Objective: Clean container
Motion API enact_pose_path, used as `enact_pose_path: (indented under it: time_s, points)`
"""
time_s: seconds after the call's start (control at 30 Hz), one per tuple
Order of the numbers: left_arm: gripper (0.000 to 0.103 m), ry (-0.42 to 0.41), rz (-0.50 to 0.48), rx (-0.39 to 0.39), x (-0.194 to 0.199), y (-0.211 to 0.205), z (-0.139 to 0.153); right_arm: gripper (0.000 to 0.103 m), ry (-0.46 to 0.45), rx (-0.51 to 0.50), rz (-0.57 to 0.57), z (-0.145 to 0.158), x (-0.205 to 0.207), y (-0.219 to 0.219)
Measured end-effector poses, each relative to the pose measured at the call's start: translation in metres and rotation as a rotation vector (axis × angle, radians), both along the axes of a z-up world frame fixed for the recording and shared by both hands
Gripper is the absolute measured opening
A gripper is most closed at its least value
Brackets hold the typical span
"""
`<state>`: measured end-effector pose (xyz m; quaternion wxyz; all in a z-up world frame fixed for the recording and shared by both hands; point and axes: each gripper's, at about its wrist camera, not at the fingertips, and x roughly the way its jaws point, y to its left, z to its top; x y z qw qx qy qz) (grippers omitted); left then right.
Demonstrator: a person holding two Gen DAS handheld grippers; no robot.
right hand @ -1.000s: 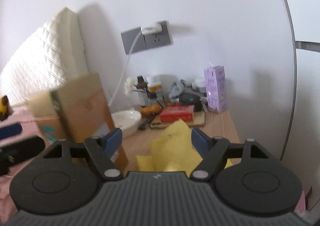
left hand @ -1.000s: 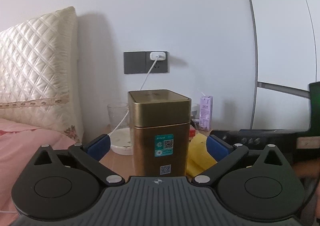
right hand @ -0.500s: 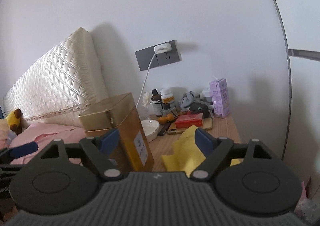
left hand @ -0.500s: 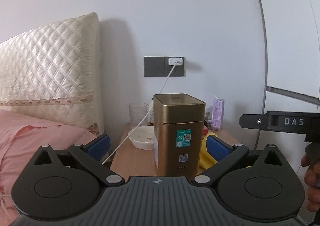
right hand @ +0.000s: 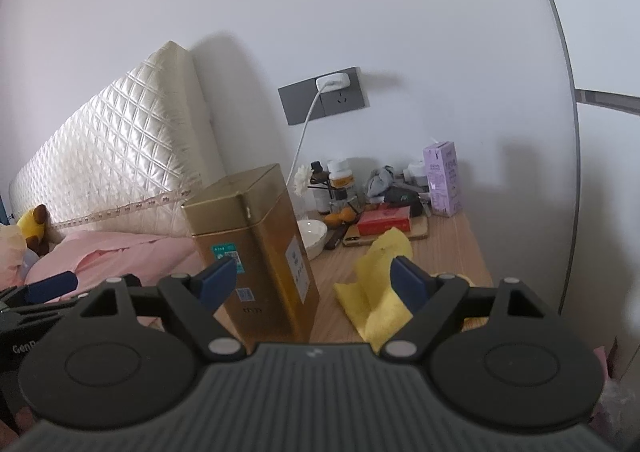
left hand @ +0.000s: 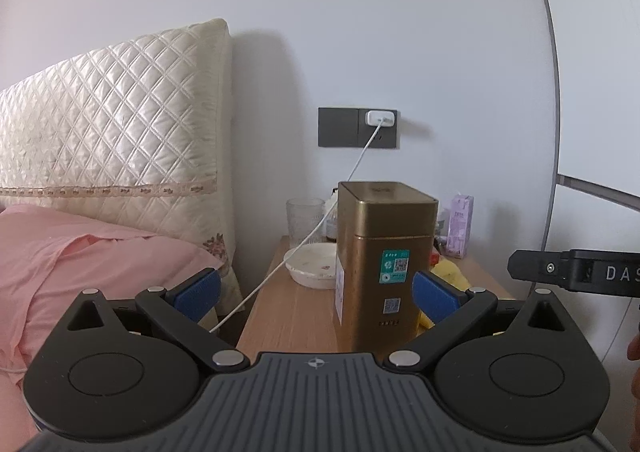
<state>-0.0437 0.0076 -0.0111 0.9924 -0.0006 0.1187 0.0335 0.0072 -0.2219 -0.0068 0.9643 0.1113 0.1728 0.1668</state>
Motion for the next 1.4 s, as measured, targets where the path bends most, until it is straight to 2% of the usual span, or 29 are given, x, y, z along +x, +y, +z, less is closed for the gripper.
enact_pose_path:
  time_s: [0.17, 0.2, 1.4]
  points:
    - [0.103, 0.016, 0.01, 0.018, -0.002, -0.007, -0.002, 0.102, 0.001, -0.017, -0.03, -0.003, -0.002, 0.0]
    - [0.103, 0.018, 0.008, 0.02, -0.003, -0.009, -0.002, 0.103, 0.003, -0.018, -0.035, -0.004, -0.003, -0.001]
    - [0.103, 0.047, 0.025, 0.025, 0.0, -0.003, -0.003, 0.103, 0.014, -0.083, -0.061, -0.005, -0.007, 0.006]
